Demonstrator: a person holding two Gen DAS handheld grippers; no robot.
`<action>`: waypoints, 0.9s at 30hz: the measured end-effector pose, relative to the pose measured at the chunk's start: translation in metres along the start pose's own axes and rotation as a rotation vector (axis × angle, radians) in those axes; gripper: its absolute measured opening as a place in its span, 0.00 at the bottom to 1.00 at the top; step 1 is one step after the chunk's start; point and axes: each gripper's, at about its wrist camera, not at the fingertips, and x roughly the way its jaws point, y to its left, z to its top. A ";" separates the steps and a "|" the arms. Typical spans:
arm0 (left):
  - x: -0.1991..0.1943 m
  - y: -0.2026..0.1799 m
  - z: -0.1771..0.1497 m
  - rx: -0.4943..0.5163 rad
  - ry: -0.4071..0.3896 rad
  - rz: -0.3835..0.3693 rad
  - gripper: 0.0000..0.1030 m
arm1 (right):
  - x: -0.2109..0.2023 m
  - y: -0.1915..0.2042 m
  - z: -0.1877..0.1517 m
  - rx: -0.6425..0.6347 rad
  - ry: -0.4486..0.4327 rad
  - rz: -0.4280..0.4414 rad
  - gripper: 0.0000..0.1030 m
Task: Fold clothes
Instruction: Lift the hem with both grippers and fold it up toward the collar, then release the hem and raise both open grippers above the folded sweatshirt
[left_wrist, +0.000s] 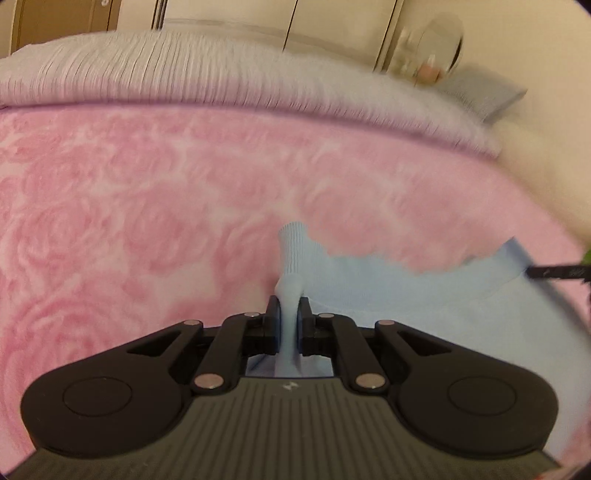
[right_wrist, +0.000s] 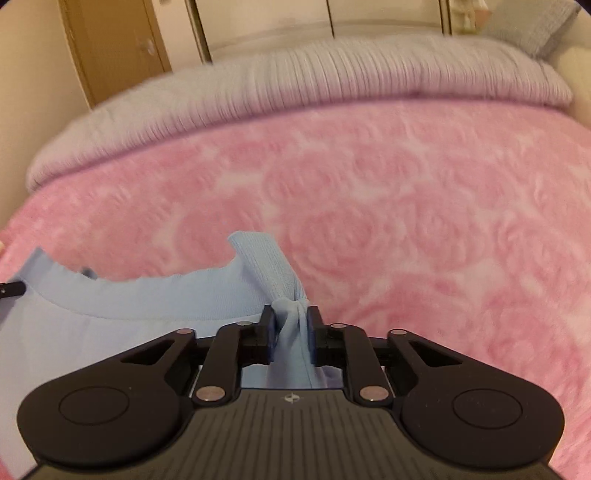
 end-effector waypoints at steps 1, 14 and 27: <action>0.006 0.000 -0.001 0.004 0.015 0.017 0.17 | 0.004 0.001 -0.003 -0.006 0.016 -0.034 0.34; -0.112 -0.036 -0.028 0.041 -0.043 0.024 0.23 | -0.147 0.025 -0.067 0.084 -0.208 0.023 0.55; -0.128 -0.052 -0.084 -0.031 0.031 0.173 0.18 | -0.145 0.035 -0.137 0.137 -0.113 -0.112 0.52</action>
